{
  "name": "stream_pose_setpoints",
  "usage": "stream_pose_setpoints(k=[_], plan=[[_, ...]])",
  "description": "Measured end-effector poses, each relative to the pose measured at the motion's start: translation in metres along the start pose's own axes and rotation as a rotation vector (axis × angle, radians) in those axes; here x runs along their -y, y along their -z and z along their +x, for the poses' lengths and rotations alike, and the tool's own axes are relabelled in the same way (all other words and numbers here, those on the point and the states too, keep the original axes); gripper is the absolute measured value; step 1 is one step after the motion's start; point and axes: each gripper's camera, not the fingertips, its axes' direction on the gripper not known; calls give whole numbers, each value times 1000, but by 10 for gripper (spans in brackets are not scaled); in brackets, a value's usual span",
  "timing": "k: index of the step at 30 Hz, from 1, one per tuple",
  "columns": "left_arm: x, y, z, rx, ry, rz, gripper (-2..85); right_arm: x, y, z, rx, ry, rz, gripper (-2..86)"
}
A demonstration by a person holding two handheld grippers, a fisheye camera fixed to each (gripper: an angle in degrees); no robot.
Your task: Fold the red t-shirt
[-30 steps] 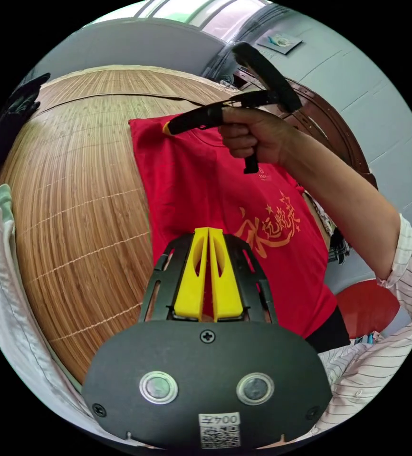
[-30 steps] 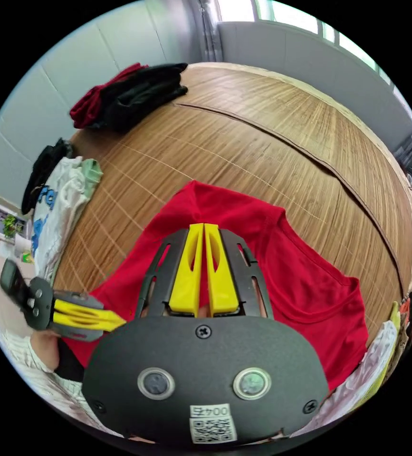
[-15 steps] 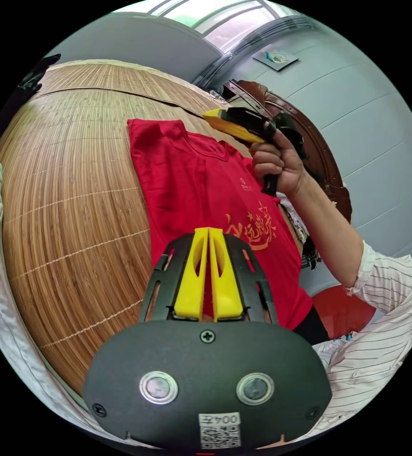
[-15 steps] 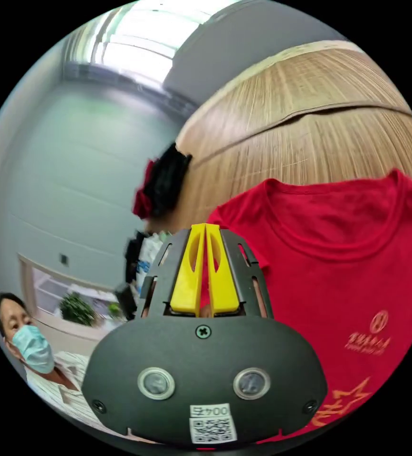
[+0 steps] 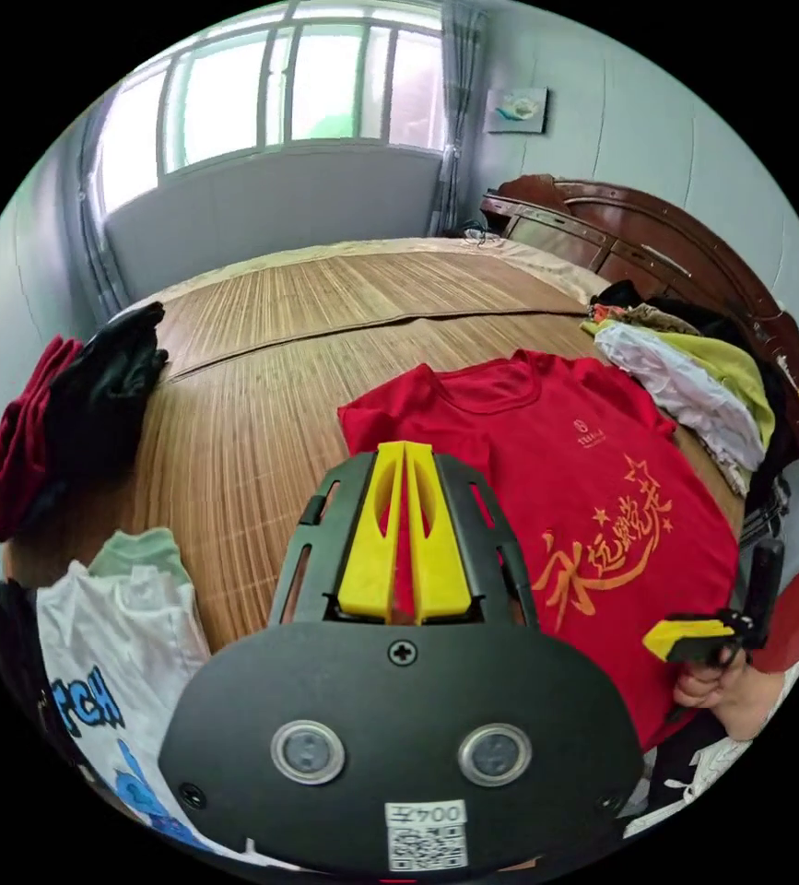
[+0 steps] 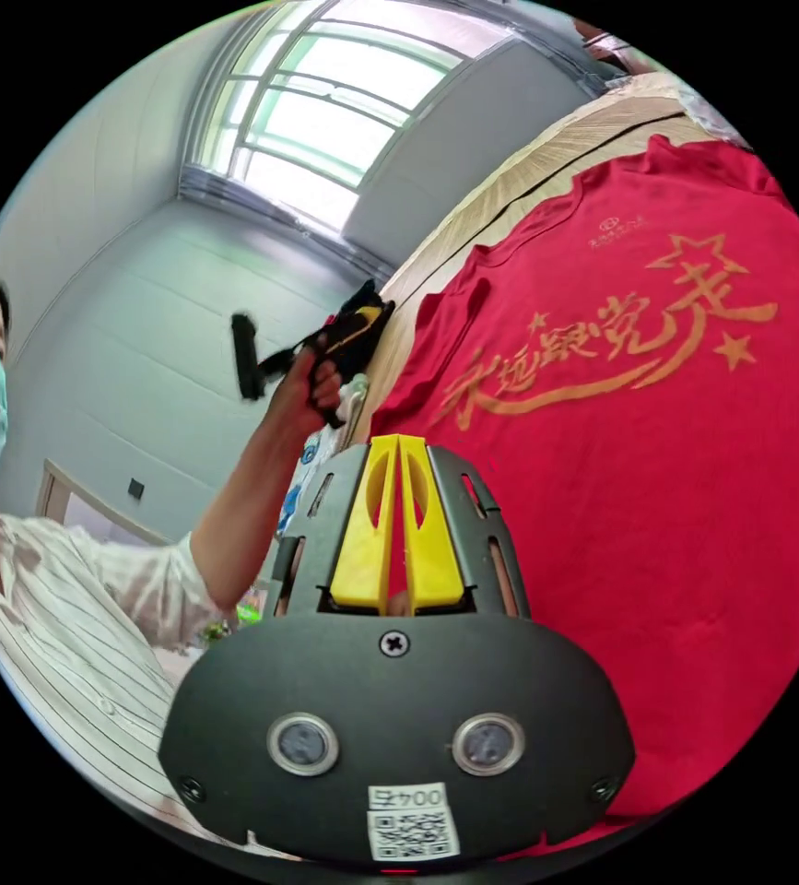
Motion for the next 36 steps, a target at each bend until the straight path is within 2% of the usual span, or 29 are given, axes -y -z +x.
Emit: stream_pose_setpoints(k=[7, 11, 13, 16, 18, 21, 25, 27, 30, 34, 35, 36], plan=[[44, -79, 0, 30, 3, -170, 1, -3, -2, -14, 40, 81, -76, -7], [39, -94, -7, 223, 5, -210, 1, -7, 10, -20, 71, 108, -83, -7], [38, -91, -21, 233, 49, -212, 1, -7, 11, -24, 72, 124, -96, -7], [38, -77, -39, 76, 97, -168, 1, -8, 13, -30, 81, 140, -118, -7], [35, -61, -54, -117, 163, -107, 1, -8, 16, -31, 86, 141, -118, -8], [22, -56, -74, -243, 276, -110, 0, -9, 24, -30, 116, 125, -105, -8], [2, -57, -95, -278, 361, -105, 1, -10, 30, -25, 153, 90, -96, -8], [-8, -52, -116, -374, 464, -18, 1, -11, 32, -25, 162, 85, -97, -8], [-10, -50, -143, -428, 568, 61, 1, -13, 34, -28, 158, 94, -95, -8], [3, -57, -156, -473, 559, 17, 1, -14, 35, -31, 157, 100, -98, -7], [7, -60, -155, -480, 526, -19, 1, -13, 34, -31, 161, 95, -100, -7], [10, -64, -152, -411, 509, -105, 1, -13, 34, -31, 163, 94, -100, -7]])
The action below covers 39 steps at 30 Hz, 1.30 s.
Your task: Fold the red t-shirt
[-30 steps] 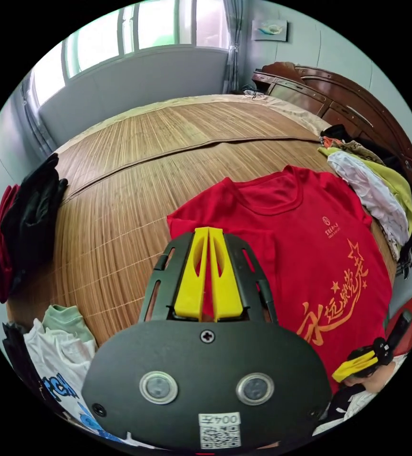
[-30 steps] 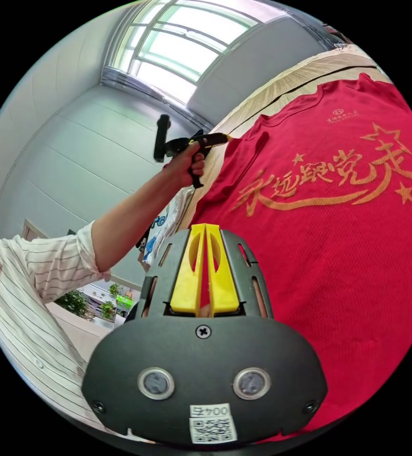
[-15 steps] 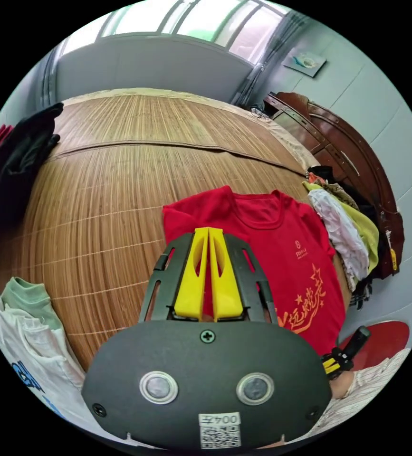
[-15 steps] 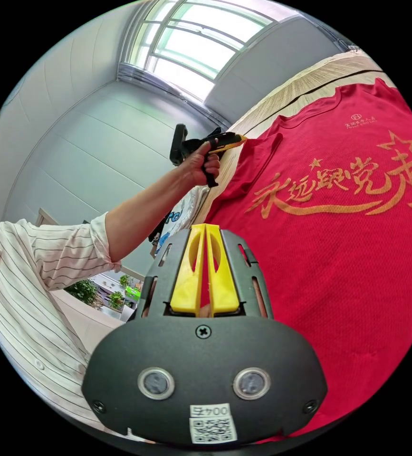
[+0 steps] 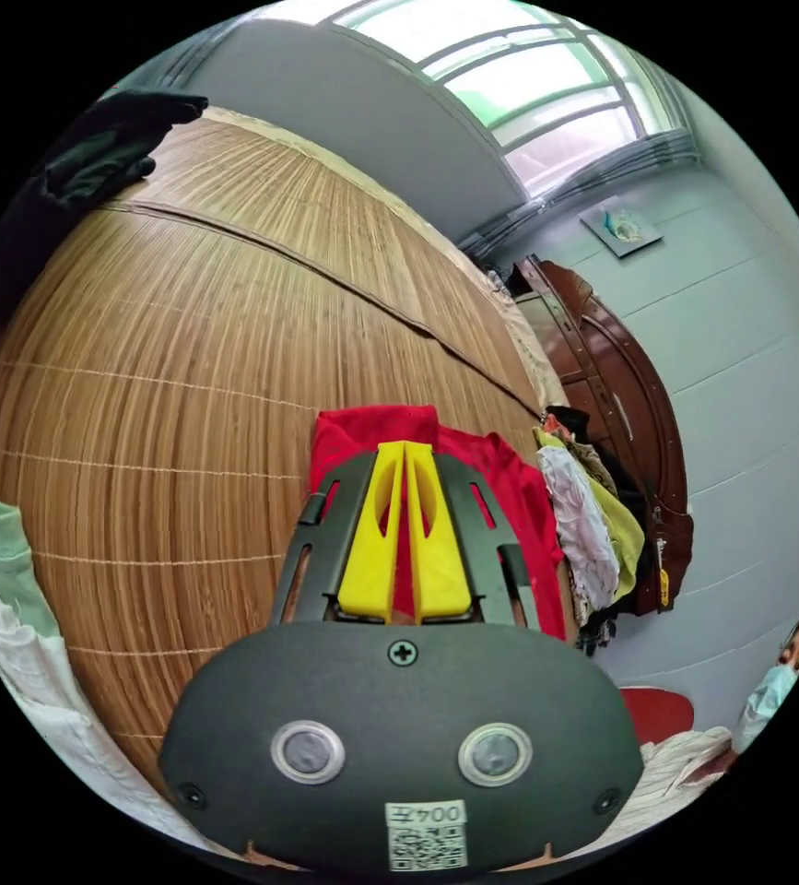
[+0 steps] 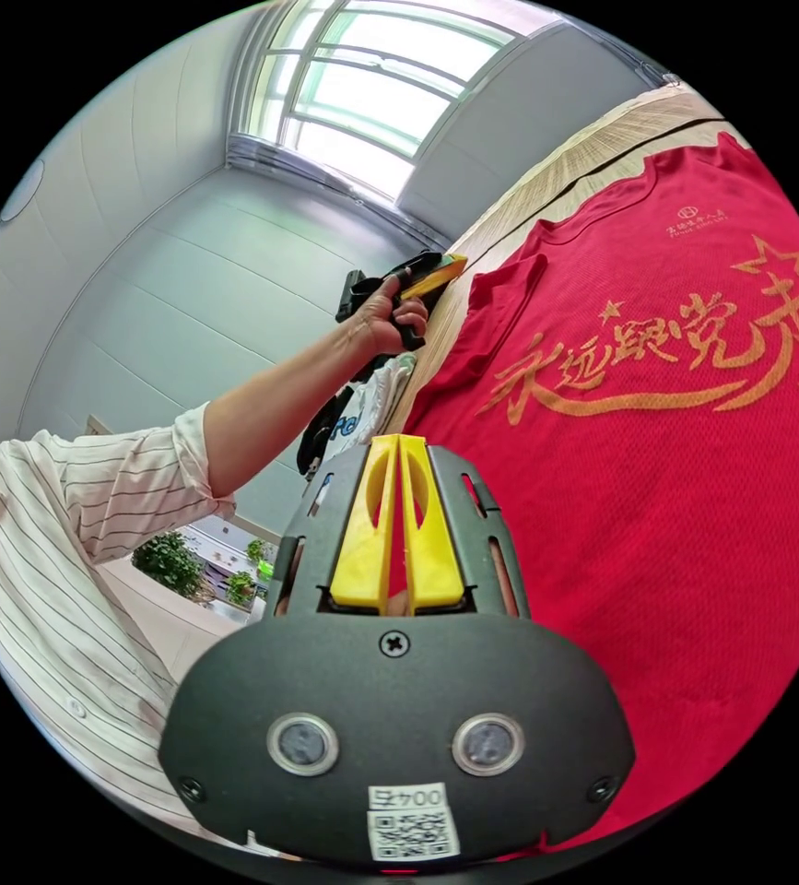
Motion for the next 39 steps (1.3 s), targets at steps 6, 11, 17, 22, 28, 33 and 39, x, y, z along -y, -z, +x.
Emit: stream_pose_setpoints(k=[6, 11, 17, 22, 28, 33, 39], plan=[[5, -12, -10, 121, -18, -8, 1, 2, -1, 1, 17, -8, 0, -7], [0, -4, -44, -147, 225, 106, 1, 4, -5, 0, 26, -4, -9, -7], [-38, 28, -61, -490, 351, 421, 1, 8, -11, -3, 33, 12, -6, -5], [-97, 50, 8, -379, 69, 354, 2, 12, -1, -4, 37, 6, 97, 9], [-245, 33, 101, -17, -261, 104, 2, 29, 85, -17, -376, -48, 323, 64], [-328, 7, 123, 198, -370, 18, 2, 48, 206, 64, -437, -456, 556, 67], [-345, -18, 116, 231, -332, -22, 2, 106, 249, 152, -345, -760, 479, 111]])
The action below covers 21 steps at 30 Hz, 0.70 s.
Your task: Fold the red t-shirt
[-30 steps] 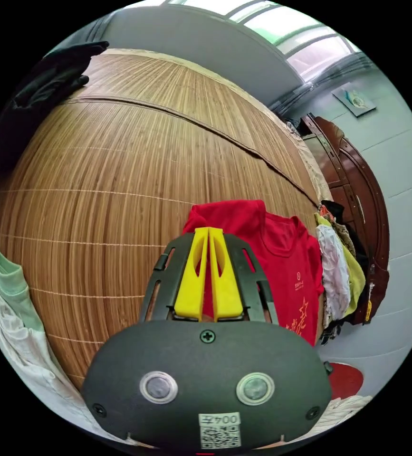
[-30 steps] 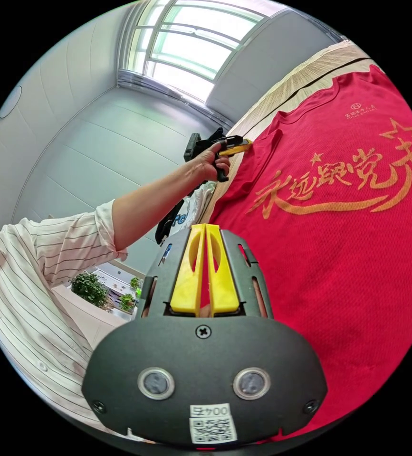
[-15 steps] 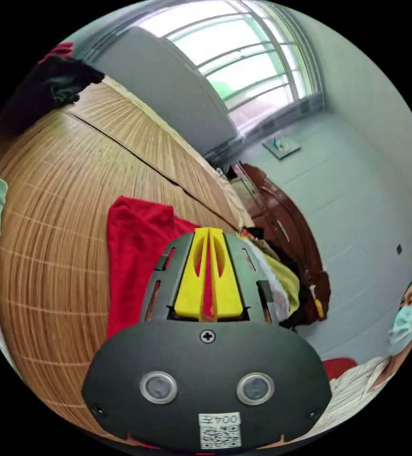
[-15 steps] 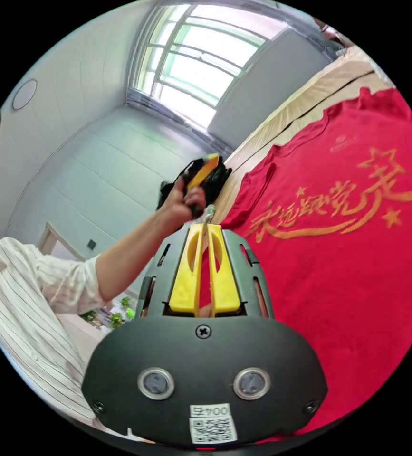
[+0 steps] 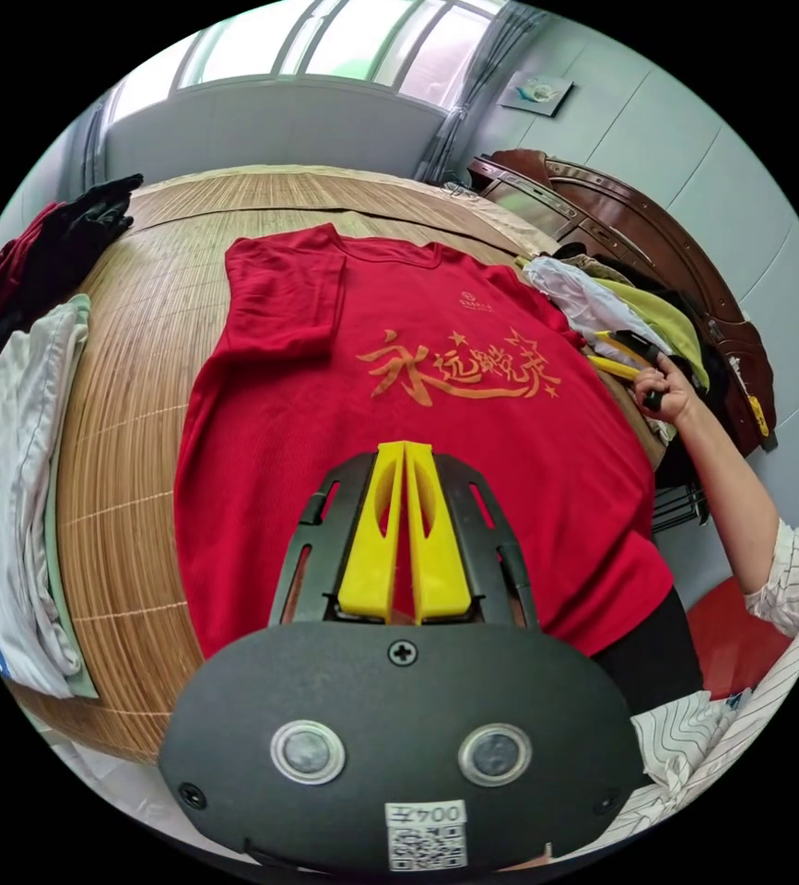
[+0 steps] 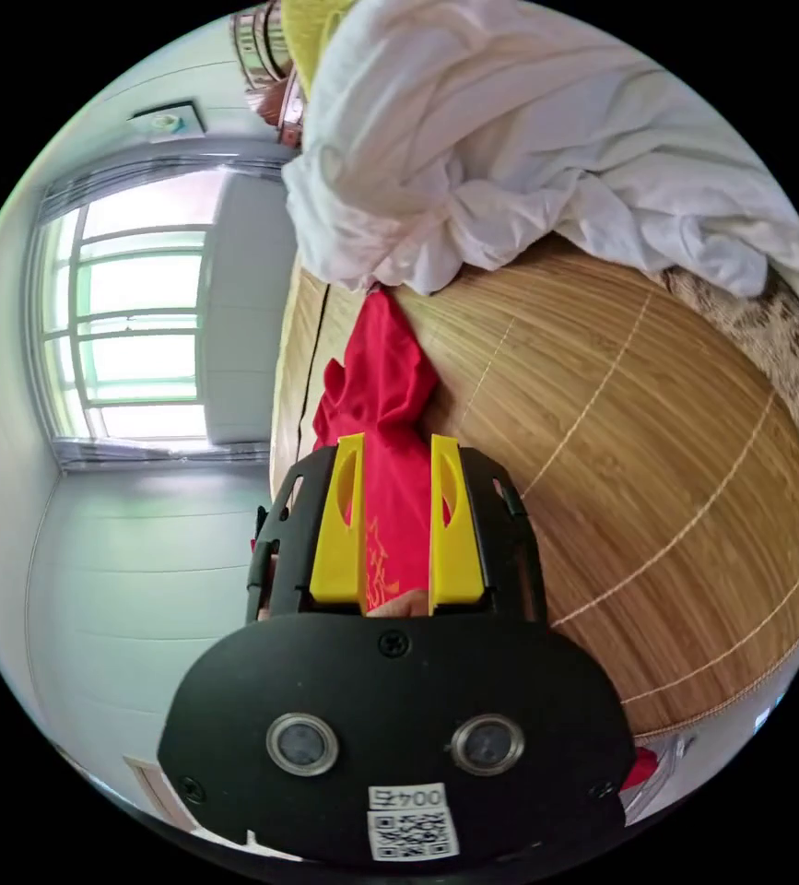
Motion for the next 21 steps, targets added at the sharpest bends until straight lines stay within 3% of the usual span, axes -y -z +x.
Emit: stream_pose_setpoints(k=[6, 12, 15, 20, 21], plan=[[-3, -17, 12, 28, -23, -35, 1, 14, -50, -16, -21, -76, -57, 91], [-7, -23, 6, -24, 2, -30, 1, -11, -89, -47, -27, -54, -33, 17], [-8, -26, 9, -12, -4, -30, 1, -47, -103, -111, -182, 222, 38, 4], [-10, -30, 10, -8, -6, -30, 1, -199, -196, -253, -734, 1186, 39, -2], [-10, -31, 9, -15, -3, -30, 1, -220, -210, -261, -793, 1290, 27, -1]])
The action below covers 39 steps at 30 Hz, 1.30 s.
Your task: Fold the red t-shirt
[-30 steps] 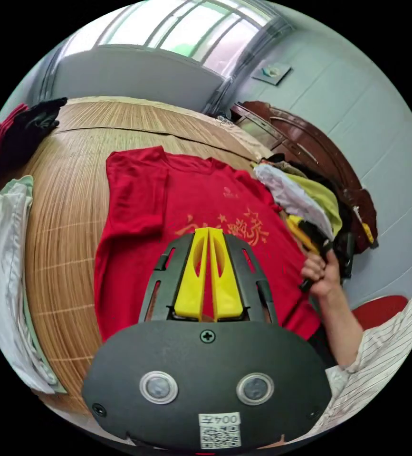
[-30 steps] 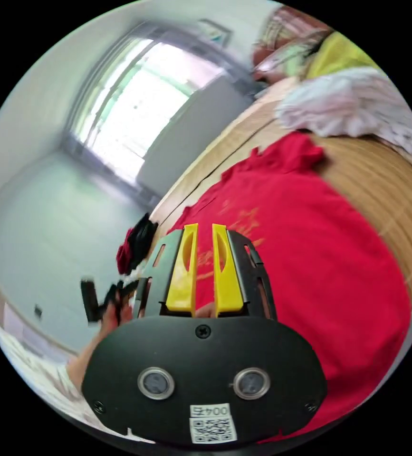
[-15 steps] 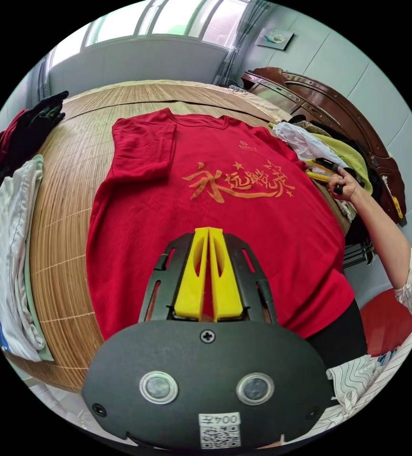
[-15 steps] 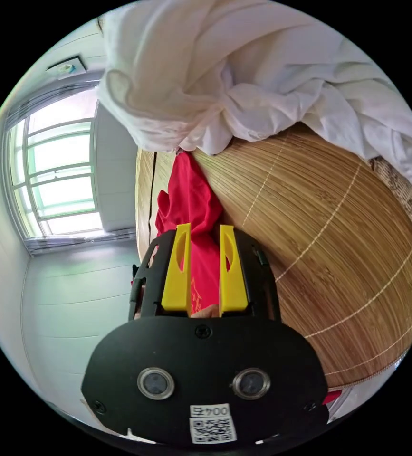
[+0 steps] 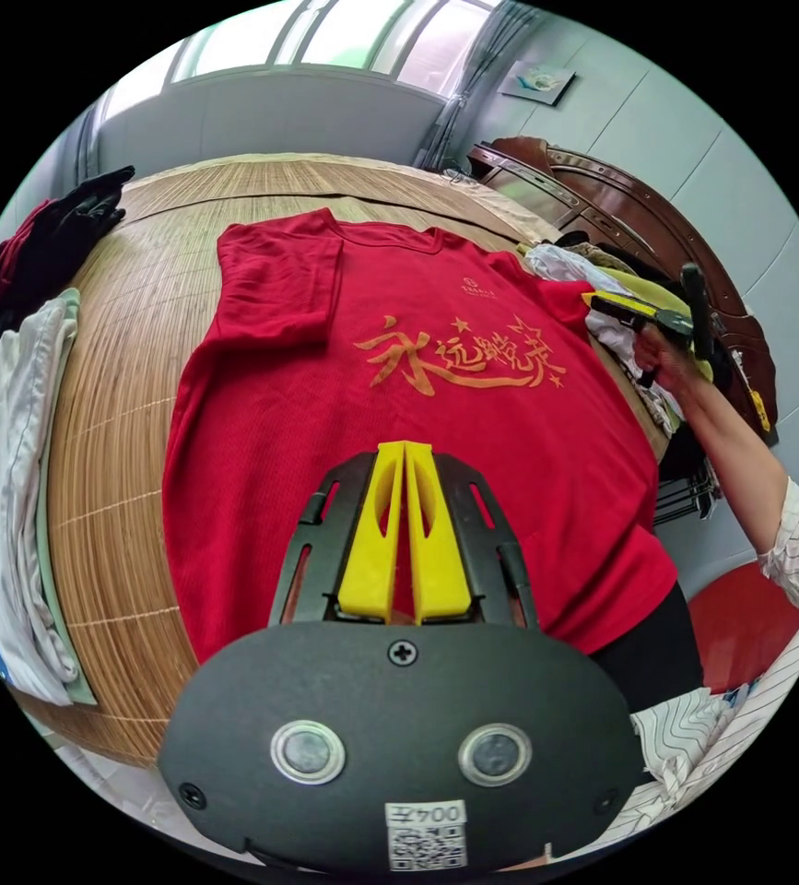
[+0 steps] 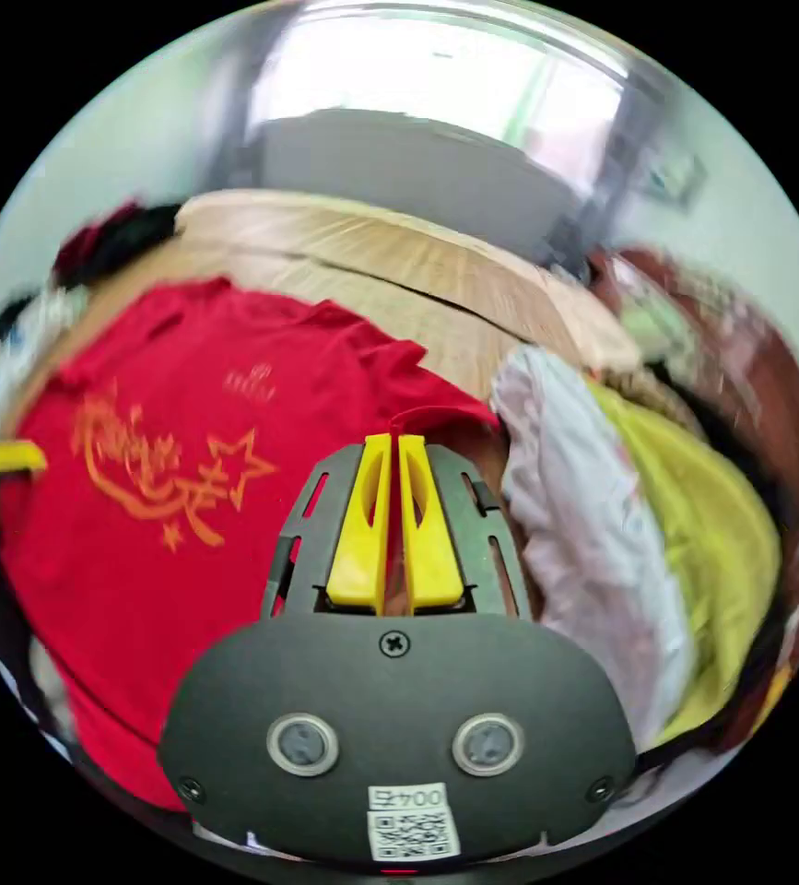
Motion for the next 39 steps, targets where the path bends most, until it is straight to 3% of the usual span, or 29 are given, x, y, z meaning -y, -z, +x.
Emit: stream_pose_setpoints(k=[2, 5, 12, 20, 25, 27, 30, 32, 33, 35, 37, 39], plan=[[0, -1, -2, -11, 5, 0, 1, 7, 2, -98, -206, 393, -10, 2], [-1, -3, -5, -22, 10, 0, 1, -2, -12, -184, -389, 702, -34, 11], [0, -7, -9, -21, 10, -1, 1, 4, -23, -254, -405, 750, -79, 65], [1, -10, -24, -76, 35, 0, 2, -49, -6, -290, -745, 920, 106, 77], [2, -12, -31, -95, 43, -1, 1, -77, 3, -279, -839, 1000, 166, 56], [3, -13, -32, -96, 44, -1, 1, -72, 20, -259, -835, 853, 230, 49], [4, -14, -34, -95, 43, 0, 1, -34, 42, -165, -532, 335, 79, 60], [4, -14, -36, -100, 45, 0, 1, -21, 34, -39, 9, -199, -66, 79], [5, -14, -37, -105, 48, 1, 1, -25, 25, -5, 168, -337, -85, 86], [5, -15, -39, -112, 51, 1, 1, -67, -27, 102, 728, -820, -83, 102], [6, -15, -41, -117, 52, 2, 1, -96, -50, 138, 811, -995, -53, 101], [7, -16, -42, -118, 53, 2, 1, -108, -62, 157, 754, -1050, -85, 102]])
